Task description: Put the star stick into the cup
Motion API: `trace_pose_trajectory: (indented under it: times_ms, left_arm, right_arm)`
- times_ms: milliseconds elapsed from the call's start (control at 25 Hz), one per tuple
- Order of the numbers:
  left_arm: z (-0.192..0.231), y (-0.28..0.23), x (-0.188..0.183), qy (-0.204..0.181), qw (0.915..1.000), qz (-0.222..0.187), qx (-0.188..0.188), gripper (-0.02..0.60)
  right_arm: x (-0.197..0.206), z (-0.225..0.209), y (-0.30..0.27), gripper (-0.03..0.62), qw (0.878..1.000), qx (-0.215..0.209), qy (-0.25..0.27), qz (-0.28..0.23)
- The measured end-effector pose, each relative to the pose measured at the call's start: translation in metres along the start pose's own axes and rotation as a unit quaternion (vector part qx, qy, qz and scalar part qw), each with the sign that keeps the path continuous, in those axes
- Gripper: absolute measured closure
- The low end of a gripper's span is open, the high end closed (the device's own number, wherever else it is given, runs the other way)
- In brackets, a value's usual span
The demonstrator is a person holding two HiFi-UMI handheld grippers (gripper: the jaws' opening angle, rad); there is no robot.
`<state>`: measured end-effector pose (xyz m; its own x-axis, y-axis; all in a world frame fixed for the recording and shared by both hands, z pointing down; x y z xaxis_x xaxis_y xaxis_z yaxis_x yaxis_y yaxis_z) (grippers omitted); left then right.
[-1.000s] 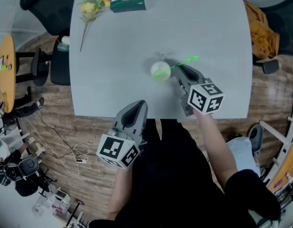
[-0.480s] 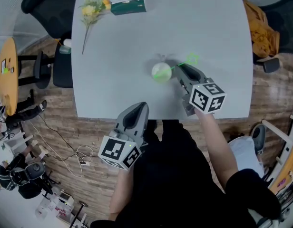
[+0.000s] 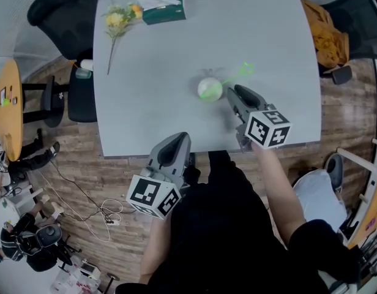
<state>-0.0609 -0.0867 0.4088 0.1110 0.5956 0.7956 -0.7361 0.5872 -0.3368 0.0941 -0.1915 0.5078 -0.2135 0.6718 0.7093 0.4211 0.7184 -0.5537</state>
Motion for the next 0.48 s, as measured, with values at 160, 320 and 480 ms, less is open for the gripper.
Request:
trace_pose_trajectory:
  times_ms: [160,320,480]
  left_arm:
    - [-0.001,0.026,0.004,-0.009,0.9999,-0.001,0.013,0.581]
    - [-0.002,0.05,0.008,-0.022,0.9993,-0.006,0.03,0.581]
    - [-0.006,0.077,0.017,-0.034,0.9982,-0.011,0.047,0.581]
  right_arm:
    - [0.012,0.018,0.024,0.477,1.0,0.014,-0.007,-0.013]
    - [0.024,0.036,0.051,0.48,0.999,0.027,-0.008,-0.031]
    - [0.039,0.052,0.08,0.479,0.998,0.043,-0.011,-0.051]
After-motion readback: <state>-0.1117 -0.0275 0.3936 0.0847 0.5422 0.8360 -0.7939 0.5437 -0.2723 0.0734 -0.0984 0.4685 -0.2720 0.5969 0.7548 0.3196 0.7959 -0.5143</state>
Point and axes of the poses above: the fingertips, and each gripper's own axes: y backward along the fingers, z to its left, x out of its underside, the point moved 2 cm from there along y, backward along the fingers, and after that the axes turned 12 degrees about x, right-handed, at the moved point
